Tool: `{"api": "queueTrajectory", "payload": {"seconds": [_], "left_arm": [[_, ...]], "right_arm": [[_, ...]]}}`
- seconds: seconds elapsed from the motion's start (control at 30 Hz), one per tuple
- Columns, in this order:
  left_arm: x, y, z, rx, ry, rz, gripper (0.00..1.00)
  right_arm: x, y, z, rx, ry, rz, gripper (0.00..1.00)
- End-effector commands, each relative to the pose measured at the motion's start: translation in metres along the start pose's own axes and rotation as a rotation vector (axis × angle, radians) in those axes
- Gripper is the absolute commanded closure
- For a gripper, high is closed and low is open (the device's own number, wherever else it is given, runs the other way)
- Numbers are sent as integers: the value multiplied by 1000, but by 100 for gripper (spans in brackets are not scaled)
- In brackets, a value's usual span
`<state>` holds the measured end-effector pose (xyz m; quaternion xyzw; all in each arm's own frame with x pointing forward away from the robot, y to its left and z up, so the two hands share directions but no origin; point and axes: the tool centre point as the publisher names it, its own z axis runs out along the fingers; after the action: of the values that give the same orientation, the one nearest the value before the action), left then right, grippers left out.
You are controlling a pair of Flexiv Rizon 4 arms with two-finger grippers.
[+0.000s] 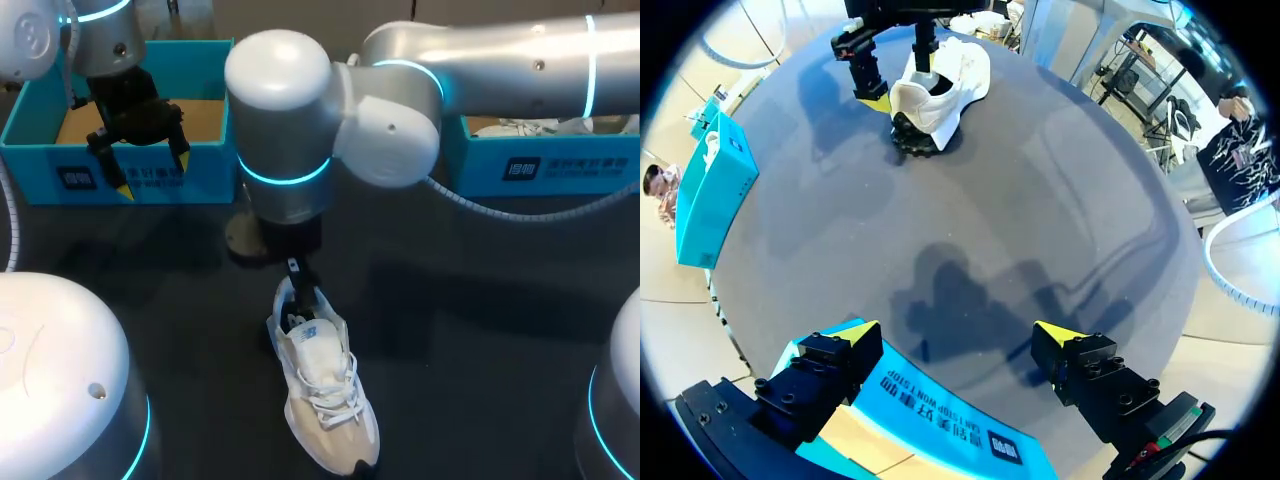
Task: Take the shoe out of the shoebox, open the shoe tongue, remove and reinsert the insole, then place the shoe into the shoebox
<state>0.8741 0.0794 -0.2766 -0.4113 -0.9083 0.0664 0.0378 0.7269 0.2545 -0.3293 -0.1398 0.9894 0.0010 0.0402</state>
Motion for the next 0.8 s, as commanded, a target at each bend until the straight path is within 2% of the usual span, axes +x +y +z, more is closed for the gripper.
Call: {"api": "queueTrajectory", "payload": {"seconds": [0.03, 0.43, 0.8], "left_arm": [[0, 0, 0, -2, 1, 1, 0], [0, 0, 0, -2, 1, 1, 0], [0, 0, 0, -2, 1, 1, 0]], "right_arm": [[-2, 0, 11, -5, -4, -1, 0], [-17, -3, 38, -11, 24, -49, 0], [-17, 3, 50, -21, 45, -25, 2]]}}
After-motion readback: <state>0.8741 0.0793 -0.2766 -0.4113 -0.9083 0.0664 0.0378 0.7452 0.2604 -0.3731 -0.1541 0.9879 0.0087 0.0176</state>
